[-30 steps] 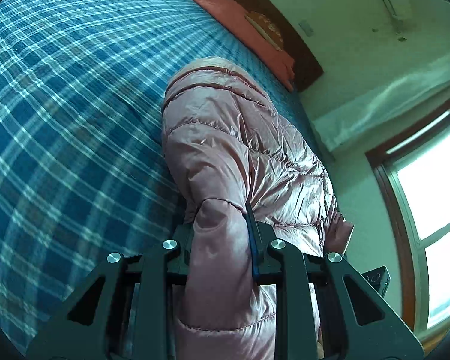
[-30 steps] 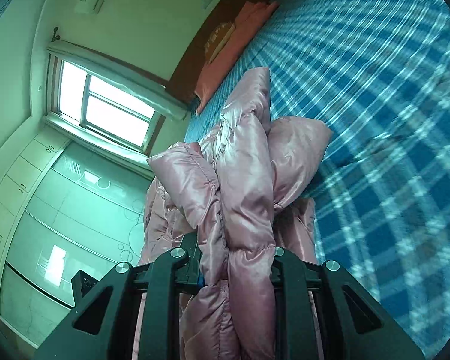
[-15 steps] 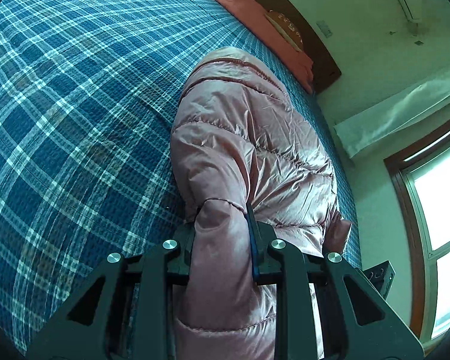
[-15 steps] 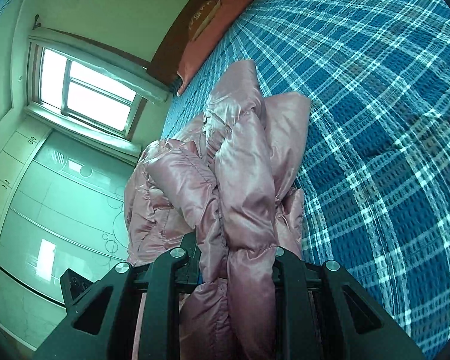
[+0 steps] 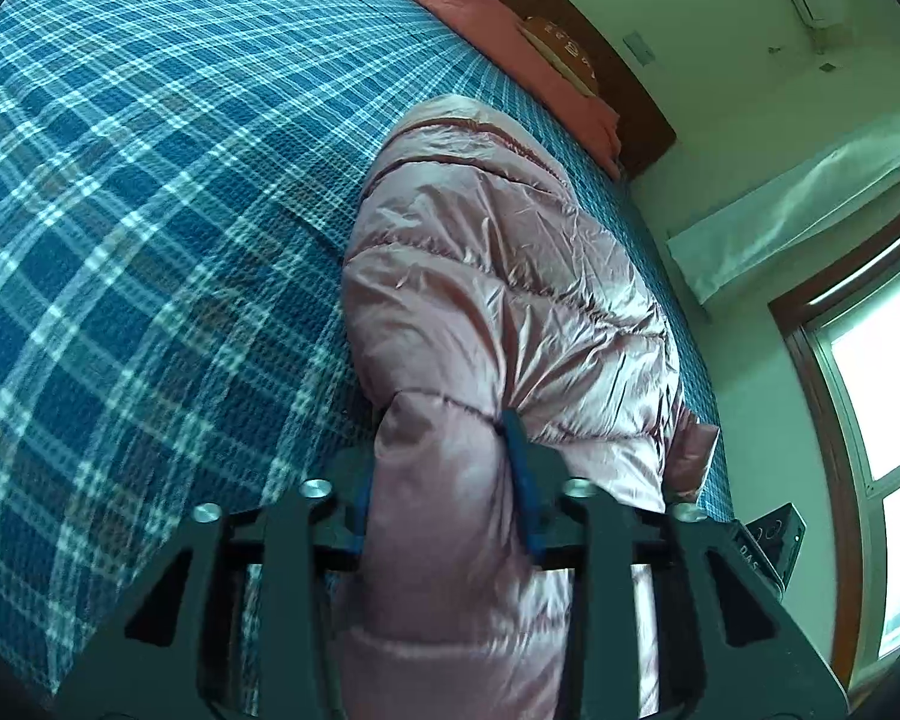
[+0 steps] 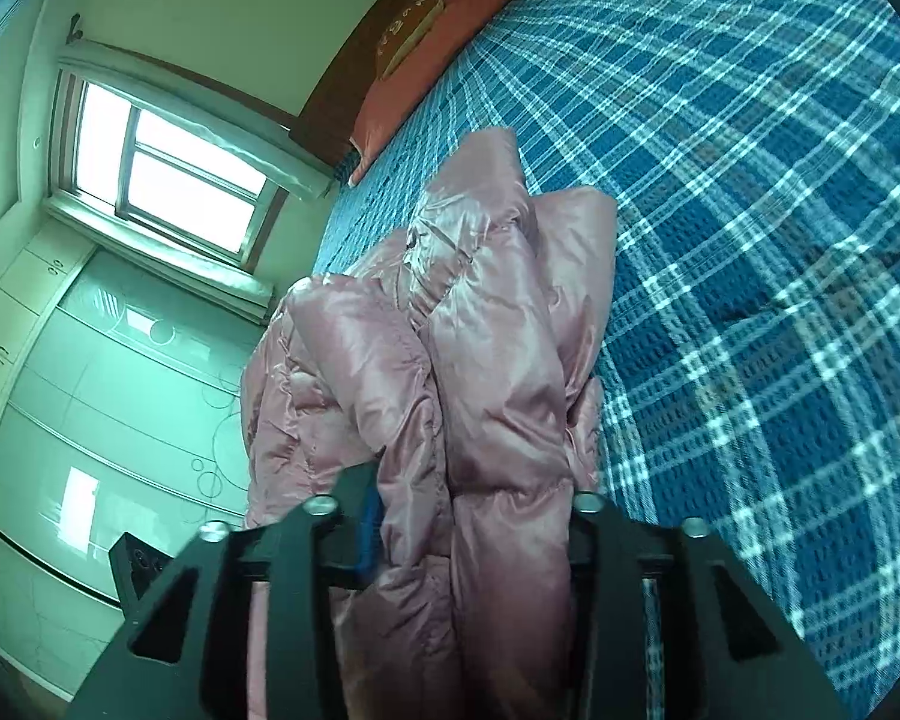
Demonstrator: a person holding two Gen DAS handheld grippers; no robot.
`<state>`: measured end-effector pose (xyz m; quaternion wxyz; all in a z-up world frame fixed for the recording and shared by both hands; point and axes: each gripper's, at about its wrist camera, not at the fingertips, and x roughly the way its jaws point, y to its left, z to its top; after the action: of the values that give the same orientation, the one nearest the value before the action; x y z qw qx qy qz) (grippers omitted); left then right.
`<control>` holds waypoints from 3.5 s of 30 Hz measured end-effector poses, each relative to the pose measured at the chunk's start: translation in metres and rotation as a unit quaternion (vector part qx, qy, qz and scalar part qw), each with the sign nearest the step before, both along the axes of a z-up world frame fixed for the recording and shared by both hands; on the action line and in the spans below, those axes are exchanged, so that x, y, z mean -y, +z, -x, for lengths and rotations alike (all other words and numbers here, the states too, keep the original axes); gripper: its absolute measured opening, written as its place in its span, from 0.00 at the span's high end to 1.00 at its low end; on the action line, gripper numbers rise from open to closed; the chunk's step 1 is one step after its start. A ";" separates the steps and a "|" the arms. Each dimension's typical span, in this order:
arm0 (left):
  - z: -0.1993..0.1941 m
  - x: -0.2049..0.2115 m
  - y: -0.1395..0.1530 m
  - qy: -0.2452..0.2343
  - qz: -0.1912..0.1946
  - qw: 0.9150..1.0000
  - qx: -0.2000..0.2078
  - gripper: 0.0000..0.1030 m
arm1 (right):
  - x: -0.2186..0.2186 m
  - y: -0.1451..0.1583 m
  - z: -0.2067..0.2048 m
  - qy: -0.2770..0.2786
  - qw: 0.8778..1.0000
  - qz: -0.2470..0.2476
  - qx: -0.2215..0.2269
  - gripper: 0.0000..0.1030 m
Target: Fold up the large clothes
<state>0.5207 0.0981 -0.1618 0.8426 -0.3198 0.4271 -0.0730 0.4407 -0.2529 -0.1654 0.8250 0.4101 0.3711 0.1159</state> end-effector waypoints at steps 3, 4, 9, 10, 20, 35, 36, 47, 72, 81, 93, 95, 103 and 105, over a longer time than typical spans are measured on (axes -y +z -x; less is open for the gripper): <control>0.014 -0.004 0.003 0.004 -0.003 1.000 0.003 0.41 | 0.004 0.003 0.018 -0.011 1.000 0.010 -0.003 0.35; 0.019 -0.005 0.004 0.005 -0.002 1.000 0.002 0.41 | 0.006 0.002 0.023 -0.013 1.000 0.012 -0.007 0.33; 0.048 -0.010 0.004 0.012 0.023 1.000 -0.001 0.32 | 0.015 -0.004 0.061 -0.013 1.000 -0.009 -0.017 0.30; 0.054 -0.011 0.004 0.013 0.025 1.000 -0.001 0.31 | 0.016 -0.006 0.068 -0.011 1.000 -0.013 -0.016 0.29; 0.099 -0.004 -0.015 0.007 0.073 0.997 -0.015 0.28 | -0.010 -0.013 0.134 0.019 0.999 -0.033 -0.019 0.27; 0.135 0.009 -0.009 -0.002 0.044 0.999 0.001 0.67 | -0.014 -0.010 0.164 0.039 0.999 -0.030 -0.006 0.81; 0.136 0.009 -0.012 -0.002 0.041 0.999 0.002 0.67 | -0.014 -0.016 0.161 0.038 0.999 -0.033 -0.010 0.81; 0.139 0.003 -0.015 0.015 0.045 0.999 -0.006 0.50 | 0.003 -0.033 0.163 0.025 0.998 -0.062 -0.013 0.66; 0.204 0.012 0.035 0.053 -0.194 0.980 -0.008 0.33 | -0.003 0.023 0.255 -0.034 0.993 0.105 -0.036 0.48; 0.235 0.028 0.051 0.056 -0.284 0.957 0.013 0.19 | -0.033 0.045 0.278 -0.042 0.970 0.238 -0.039 0.42; 0.267 0.055 0.091 0.061 -0.357 0.930 0.061 0.10 | -0.080 0.083 0.303 -0.036 0.936 0.351 0.001 0.30; 0.270 0.059 0.103 0.062 -0.361 0.928 0.073 0.07 | -0.089 0.095 0.307 -0.035 0.932 0.360 0.015 0.29; 0.282 0.073 0.143 0.070 -0.362 0.924 0.103 0.02 | -0.110 0.132 0.321 -0.026 0.923 0.382 0.047 0.26; 0.286 0.075 0.151 0.072 -0.365 0.921 0.112 0.02 | -0.113 0.140 0.325 -0.026 0.920 0.386 0.056 0.26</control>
<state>0.2352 0.0226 -0.0110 0.9464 -0.0093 0.3023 0.1138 0.1157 -0.1396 -0.0255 0.9414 0.0619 0.3298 -0.0351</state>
